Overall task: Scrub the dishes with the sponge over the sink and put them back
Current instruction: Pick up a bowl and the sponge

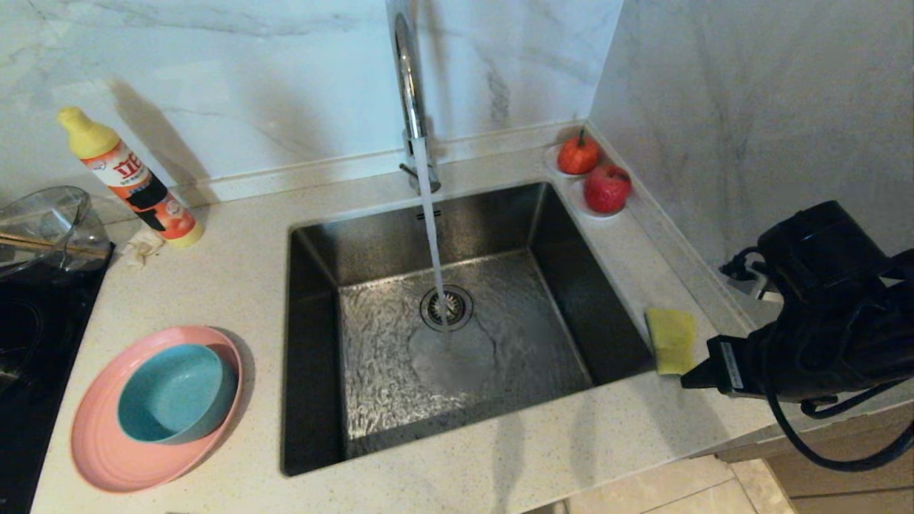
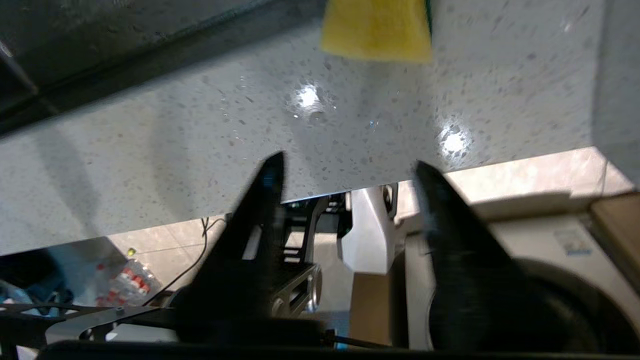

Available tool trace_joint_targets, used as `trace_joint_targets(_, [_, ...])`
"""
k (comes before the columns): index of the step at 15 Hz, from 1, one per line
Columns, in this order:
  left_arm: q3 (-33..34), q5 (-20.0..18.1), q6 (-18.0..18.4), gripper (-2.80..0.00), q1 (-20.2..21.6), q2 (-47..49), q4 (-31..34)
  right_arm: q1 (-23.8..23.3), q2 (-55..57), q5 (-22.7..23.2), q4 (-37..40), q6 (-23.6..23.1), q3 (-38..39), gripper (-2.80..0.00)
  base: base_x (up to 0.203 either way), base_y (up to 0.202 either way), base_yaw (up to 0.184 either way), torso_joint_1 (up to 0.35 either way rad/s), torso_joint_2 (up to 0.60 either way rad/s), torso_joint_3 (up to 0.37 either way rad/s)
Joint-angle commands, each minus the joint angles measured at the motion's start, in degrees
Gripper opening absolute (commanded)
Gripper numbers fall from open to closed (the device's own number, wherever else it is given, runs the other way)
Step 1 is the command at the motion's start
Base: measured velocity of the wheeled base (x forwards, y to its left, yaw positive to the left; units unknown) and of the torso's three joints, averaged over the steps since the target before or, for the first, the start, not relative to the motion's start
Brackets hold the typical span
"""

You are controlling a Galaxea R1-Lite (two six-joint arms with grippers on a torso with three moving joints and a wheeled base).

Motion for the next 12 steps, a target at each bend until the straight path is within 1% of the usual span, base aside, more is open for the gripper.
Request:
trace_joint_targets(1, [0.01, -0.01, 0.04, -2.80, 0.02, 0.10, 0.03, -0.07, 1.96, 0.01, 0.12, 1.44, 0.21, 0.00, 0.000, 0.000, 0.000, 0.000, 0.00, 0.000])
trace_joint_targets(3, [0.01, -0.01, 0.04, -2.80, 0.02, 0.10, -0.01, -0.18, 3.19, 0.01, -0.04, 3.65, 0.09, 0.00, 0.000, 0.000, 0.000, 0.000, 0.00, 0.000])
trace_joint_targets(4, [0.01, -0.01, 0.04, -2.80, 0.02, 0.10, 0.03, -0.25, 3.68, 0.05, -0.05, 3.94, 0.27, 0.00, 0.000, 0.000, 0.000, 0.000, 0.00, 0.000])
trace_joint_targets(7, [0.01, -0.01, 0.04, -2.80, 0.02, 0.10, 0.03, -0.53, 5.39, 0.17, -0.56, 3.95, 0.30, 0.00, 0.000, 0.000, 0.000, 0.000, 0.00, 0.000])
trace_joint_targets(10, [0.01, -0.01, 0.04, -2.80, 0.02, 0.10, 0.03, -0.61, 6.57, -0.09, -3.79, 3.77, 0.99, 0.00, 0.000, 0.000, 0.000, 0.000, 0.00, 0.000])
trace_joint_targets(12, [0.01, -0.01, 0.04, -2.80, 0.02, 0.10, 0.03, -1.58, 8.23, -0.16, -6.33, 3.27, 0.85, 0.00, 0.000, 0.000, 0.000, 0.000, 0.00, 0.000])
